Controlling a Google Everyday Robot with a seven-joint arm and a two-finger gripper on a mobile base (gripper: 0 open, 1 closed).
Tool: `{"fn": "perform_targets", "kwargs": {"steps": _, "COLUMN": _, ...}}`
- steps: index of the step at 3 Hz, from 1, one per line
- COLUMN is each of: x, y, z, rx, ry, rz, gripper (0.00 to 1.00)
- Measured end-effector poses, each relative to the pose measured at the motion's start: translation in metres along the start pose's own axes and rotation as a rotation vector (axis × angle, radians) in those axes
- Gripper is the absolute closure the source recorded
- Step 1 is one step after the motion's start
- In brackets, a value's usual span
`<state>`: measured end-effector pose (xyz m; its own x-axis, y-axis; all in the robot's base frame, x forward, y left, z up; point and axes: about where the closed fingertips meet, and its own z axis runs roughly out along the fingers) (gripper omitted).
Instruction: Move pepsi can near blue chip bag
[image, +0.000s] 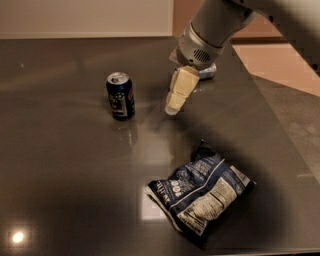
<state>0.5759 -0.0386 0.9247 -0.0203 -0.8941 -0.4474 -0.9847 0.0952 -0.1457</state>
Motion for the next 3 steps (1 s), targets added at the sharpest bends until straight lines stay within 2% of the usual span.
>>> {"fn": "perform_targets", "kwargs": {"steps": 1, "x": -0.026, "y": -0.013, "z": 0.026, "rx": -0.035, "ry": -0.079, "rz": -0.024, "gripper": 0.00}}
{"fn": "perform_targets", "kwargs": {"steps": 3, "x": -0.067, "y": -0.024, "z": 0.061, "rx": -0.078, "ry": -0.165, "rz": -0.058, "gripper": 0.00}}
